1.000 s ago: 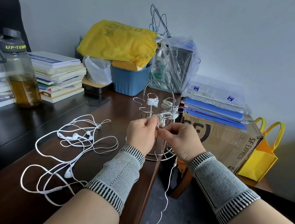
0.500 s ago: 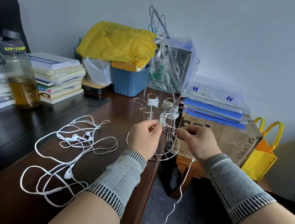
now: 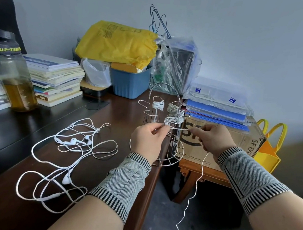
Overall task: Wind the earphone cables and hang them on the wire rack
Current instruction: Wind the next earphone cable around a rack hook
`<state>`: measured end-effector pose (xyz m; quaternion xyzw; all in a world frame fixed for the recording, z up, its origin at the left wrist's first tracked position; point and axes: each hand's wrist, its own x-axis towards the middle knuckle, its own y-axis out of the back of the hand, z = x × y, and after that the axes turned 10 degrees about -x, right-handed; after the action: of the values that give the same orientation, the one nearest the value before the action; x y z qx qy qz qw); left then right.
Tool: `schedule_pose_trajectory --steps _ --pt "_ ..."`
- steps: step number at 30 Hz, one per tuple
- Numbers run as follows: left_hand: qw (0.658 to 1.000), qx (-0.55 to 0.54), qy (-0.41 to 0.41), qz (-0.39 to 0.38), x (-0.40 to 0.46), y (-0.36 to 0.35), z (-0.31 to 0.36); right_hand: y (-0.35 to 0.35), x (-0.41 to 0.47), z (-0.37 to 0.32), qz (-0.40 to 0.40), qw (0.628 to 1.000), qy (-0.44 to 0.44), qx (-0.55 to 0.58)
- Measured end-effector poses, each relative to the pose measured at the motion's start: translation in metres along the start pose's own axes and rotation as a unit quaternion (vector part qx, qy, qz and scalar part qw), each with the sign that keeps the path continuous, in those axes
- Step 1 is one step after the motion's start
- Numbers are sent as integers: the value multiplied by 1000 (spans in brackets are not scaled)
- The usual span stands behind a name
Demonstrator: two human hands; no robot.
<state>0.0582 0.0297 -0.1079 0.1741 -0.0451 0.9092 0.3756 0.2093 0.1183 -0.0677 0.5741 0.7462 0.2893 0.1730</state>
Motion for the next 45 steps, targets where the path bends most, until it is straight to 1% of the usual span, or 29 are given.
schedule_pose_trajectory --steps 3,5,8,10,14,18,22,26,29,33,35,39,42,45 --pt "1000 -3 1 4 -2 -2 1 1 -2 -16 87 985 76 -126" --pt "1000 -2 2 4 -2 -2 1 2 -6 -31 113 970 131 -169" --pt "1000 -3 8 1 -2 -3 0 2 -18 -53 119 943 213 -225" --pt "1000 -5 17 3 -2 -3 0 2 -22 -65 97 928 239 -269" --pt "999 -10 31 9 -2 -4 -2 10 -25 -79 29 918 218 -330" --pt "999 -27 30 4 -3 -4 -2 18 -30 -88 -14 923 188 -336" --pt "998 -49 32 -1 -5 -3 -3 17 -26 -94 -4 920 182 -348" --pt "997 -75 32 0 -6 -4 -3 8 -21 -101 42 876 220 -427" --pt "997 -74 15 -2 -7 -4 -3 -2 -23 -110 35 847 254 -465" --pt "998 -64 -1 1 -8 -5 -2 -10 -32 -124 68 816 252 -515" --pt "999 -51 0 -4 -8 -5 -2 -17 -38 -131 60 803 248 -538" --pt "1000 -2 -17 -5 -8 -4 -4 -30 -38 -138 9 810 231 -539" --pt "1000 12 -6 5 -6 -4 -5 -33 -40 -136 7 809 235 -539" --pt "1000 -6 -5 7 -5 -5 -9 -33 -50 -133 -1 797 245 -552"
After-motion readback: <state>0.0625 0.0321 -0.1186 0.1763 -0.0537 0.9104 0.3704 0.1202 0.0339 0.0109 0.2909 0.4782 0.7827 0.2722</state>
